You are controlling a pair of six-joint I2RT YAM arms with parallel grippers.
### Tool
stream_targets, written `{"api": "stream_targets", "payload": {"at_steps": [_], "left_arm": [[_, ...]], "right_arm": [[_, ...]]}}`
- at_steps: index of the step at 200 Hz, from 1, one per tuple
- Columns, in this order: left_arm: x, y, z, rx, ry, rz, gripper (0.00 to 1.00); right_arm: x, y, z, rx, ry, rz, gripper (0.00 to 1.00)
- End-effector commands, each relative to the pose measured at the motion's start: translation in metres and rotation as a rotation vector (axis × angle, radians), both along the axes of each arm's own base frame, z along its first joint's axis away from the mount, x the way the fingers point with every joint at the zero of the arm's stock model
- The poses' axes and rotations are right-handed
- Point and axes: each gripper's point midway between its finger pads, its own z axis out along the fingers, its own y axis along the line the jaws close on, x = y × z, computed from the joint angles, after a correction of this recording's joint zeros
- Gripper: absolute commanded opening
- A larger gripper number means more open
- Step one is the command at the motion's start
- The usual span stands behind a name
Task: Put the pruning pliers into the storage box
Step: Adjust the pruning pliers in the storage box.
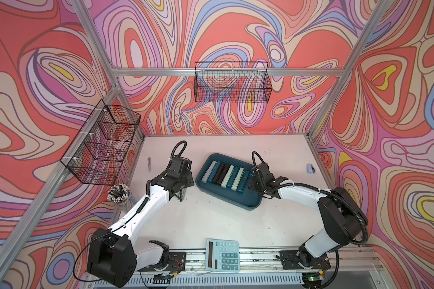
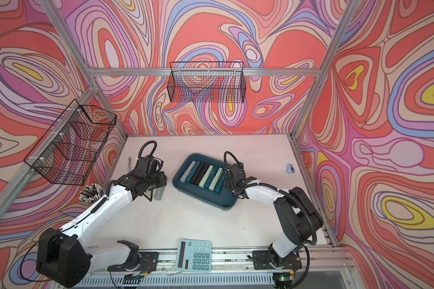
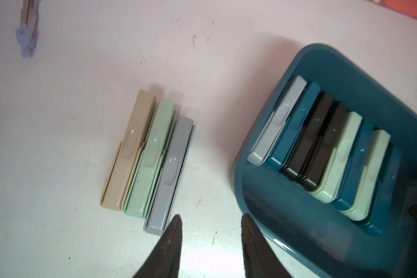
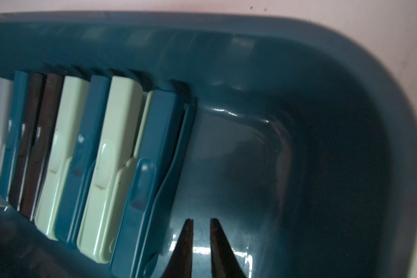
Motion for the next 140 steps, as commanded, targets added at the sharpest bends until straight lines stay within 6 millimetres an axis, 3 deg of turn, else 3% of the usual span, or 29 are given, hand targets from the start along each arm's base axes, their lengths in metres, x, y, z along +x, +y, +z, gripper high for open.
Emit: {"api": "stream_targets", "payload": {"at_steps": [1, 78, 140], "left_arm": [[-0.005, 0.003, -0.002, -0.080, 0.006, 0.050, 0.41], [-0.020, 0.022, -0.013, -0.080, 0.031, 0.111, 0.41], [-0.029, 0.029, -0.034, -0.068, 0.086, 0.117, 0.41]], "right_arm": [[0.008, 0.006, -0.003, 0.022, -0.011, -0.018, 0.15], [0.024, 0.034, -0.012, 0.129, -0.009, 0.019, 0.15], [0.030, 0.040, 0.001, 0.144, -0.034, 0.040, 0.19]]}}
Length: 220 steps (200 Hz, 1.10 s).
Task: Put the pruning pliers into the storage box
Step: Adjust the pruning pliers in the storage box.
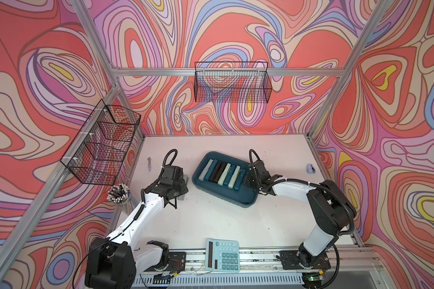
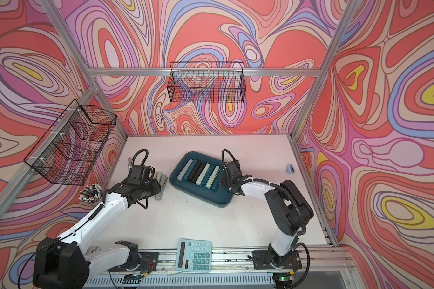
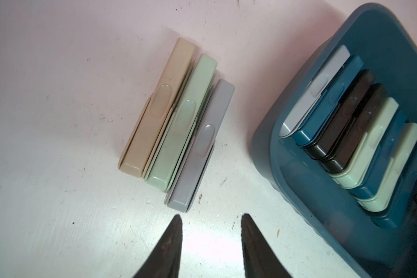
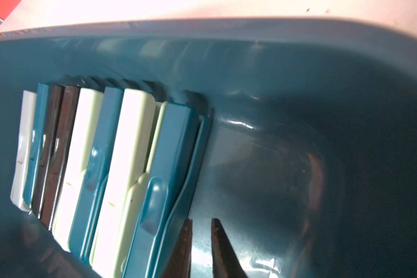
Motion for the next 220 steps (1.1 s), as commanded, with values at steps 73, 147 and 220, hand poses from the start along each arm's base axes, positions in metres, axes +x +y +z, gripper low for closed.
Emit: {"api": "stream_targets", "payload": {"at_steps": [73, 147, 220], "left_arm": [[-0.007, 0.010, -0.011, 0.038, 0.041, 0.007, 0.41], [-0.016, 0.014, -0.019, 0.036, 0.059, 0.023, 0.41], [-0.023, 0.019, -0.029, 0.040, 0.089, 0.031, 0.42]], "right_arm": [[0.005, -0.013, 0.035, -0.154, -0.036, 0.039, 0.20], [0.006, 0.000, 0.014, -0.140, 0.023, 0.068, 0.20], [0.017, 0.015, -0.003, -0.132, 0.045, 0.102, 0.20]]}}
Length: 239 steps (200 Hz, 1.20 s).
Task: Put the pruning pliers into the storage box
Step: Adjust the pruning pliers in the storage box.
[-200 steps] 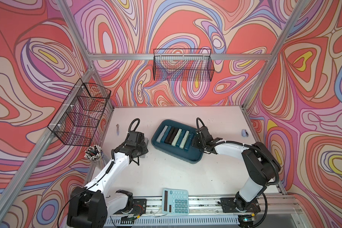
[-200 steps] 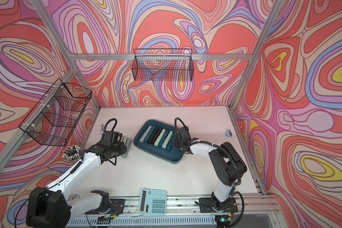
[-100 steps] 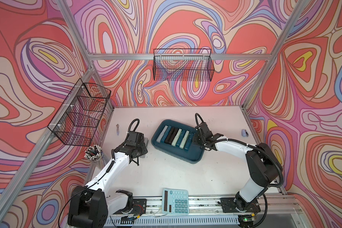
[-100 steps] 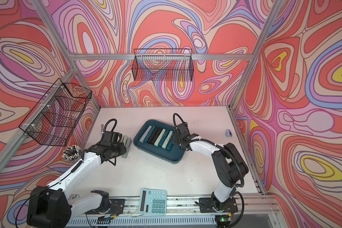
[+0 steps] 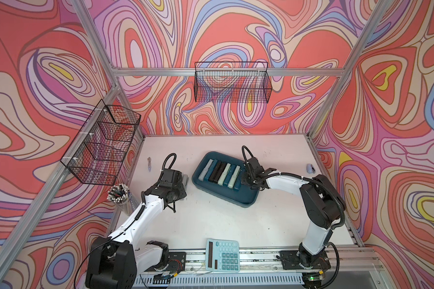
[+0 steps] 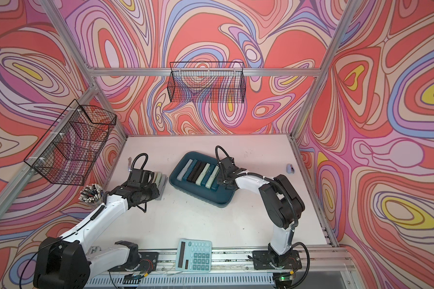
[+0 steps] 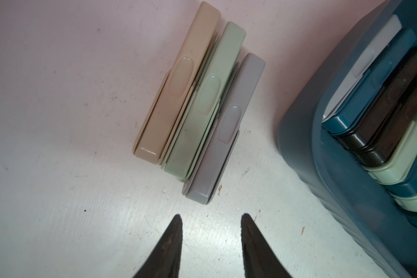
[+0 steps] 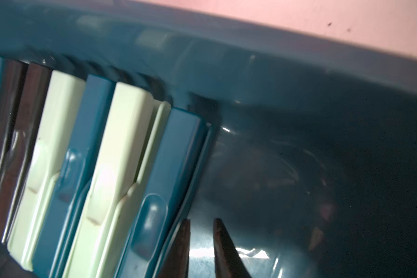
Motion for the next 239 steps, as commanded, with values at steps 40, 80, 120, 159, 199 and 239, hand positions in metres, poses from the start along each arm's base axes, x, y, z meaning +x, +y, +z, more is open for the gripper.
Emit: {"api": "stream_targets", "payload": {"at_steps": [40, 80, 120, 159, 199, 239], "left_arm": [[-0.011, 0.006, -0.015, 0.005, 0.050, 0.013, 0.43], [-0.014, 0.005, -0.018, -0.001, 0.053, 0.000, 0.44], [-0.013, 0.002, -0.019, -0.009, 0.044, -0.022, 0.54], [-0.011, 0.001, -0.030, -0.001, 0.077, -0.026, 0.56], [-0.003, 0.000, -0.039, 0.006, 0.090, -0.030, 0.57], [0.004, -0.003, -0.054, 0.012, 0.133, -0.049, 0.55]], "right_arm": [[0.010, 0.020, 0.005, 0.077, -0.024, 0.021, 0.20], [0.010, 0.008, 0.016, 0.010, -0.041, 0.015, 0.23], [0.007, -0.011, 0.056, -0.055, -0.117, -0.004, 0.29], [0.006, -0.027, 0.097, -0.097, -0.208, -0.033, 0.34], [0.009, -0.048, 0.131, -0.112, -0.277, -0.080, 0.38], [0.004, -0.077, 0.115, -0.098, -0.227, -0.141, 0.40]]}}
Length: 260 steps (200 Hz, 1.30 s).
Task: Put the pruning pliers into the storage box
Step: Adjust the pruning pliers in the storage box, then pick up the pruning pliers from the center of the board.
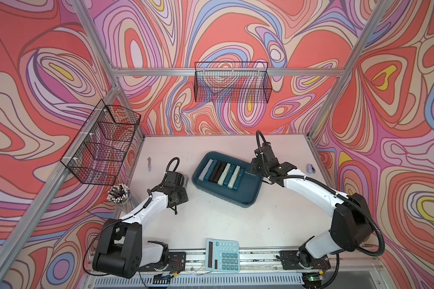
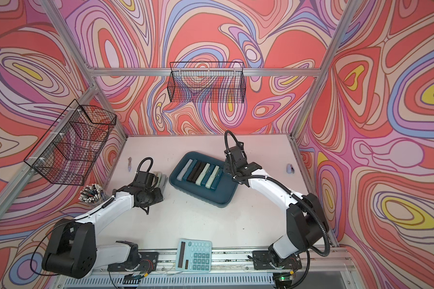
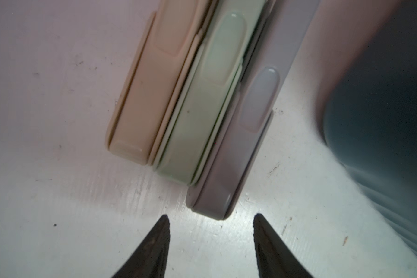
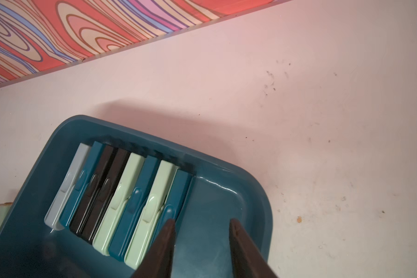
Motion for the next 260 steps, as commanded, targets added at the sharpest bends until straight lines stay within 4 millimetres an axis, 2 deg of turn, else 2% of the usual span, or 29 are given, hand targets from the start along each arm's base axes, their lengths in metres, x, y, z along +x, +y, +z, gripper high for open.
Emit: {"api": "stream_targets", "payload": {"at_steps": [1, 29, 59, 97, 124, 153, 169, 199, 232, 260], "left_arm": [[0.008, 0.000, -0.003, 0.004, 0.000, -0.008, 0.55], [0.014, -0.002, -0.005, -0.002, -0.002, -0.016, 0.52], [0.021, -0.003, -0.005, 0.008, -0.002, -0.031, 0.48], [0.029, -0.007, -0.010, -0.002, 0.005, -0.041, 0.45], [0.028, -0.008, -0.014, -0.006, 0.019, -0.044, 0.42], [0.029, -0.007, -0.014, -0.004, 0.013, -0.042, 0.37], [0.029, -0.007, -0.014, -0.003, 0.017, -0.044, 0.33], [0.031, -0.008, -0.012, -0.003, 0.016, -0.046, 0.28], [0.032, -0.007, -0.010, 0.004, 0.015, -0.052, 0.22], [0.031, -0.008, -0.008, 0.006, 0.015, -0.056, 0.19]], "right_arm": [[-0.008, -0.024, -0.014, -0.013, 0.045, -0.050, 0.40], [-0.016, -0.044, -0.031, 0.005, 0.087, -0.095, 0.40], [-0.025, -0.051, -0.052, 0.024, 0.136, -0.118, 0.44], [-0.027, -0.045, -0.072, 0.078, 0.170, -0.121, 0.45], [-0.024, -0.035, -0.078, 0.115, 0.190, -0.100, 0.45], [-0.024, -0.033, -0.091, 0.118, 0.216, -0.097, 0.46], [-0.024, -0.031, -0.097, 0.124, 0.224, -0.094, 0.43], [-0.022, -0.031, -0.104, 0.121, 0.232, -0.101, 0.31], [-0.022, -0.036, -0.107, 0.108, 0.233, -0.113, 0.19], [-0.023, -0.045, -0.108, 0.103, 0.239, -0.128, 0.14]]}}
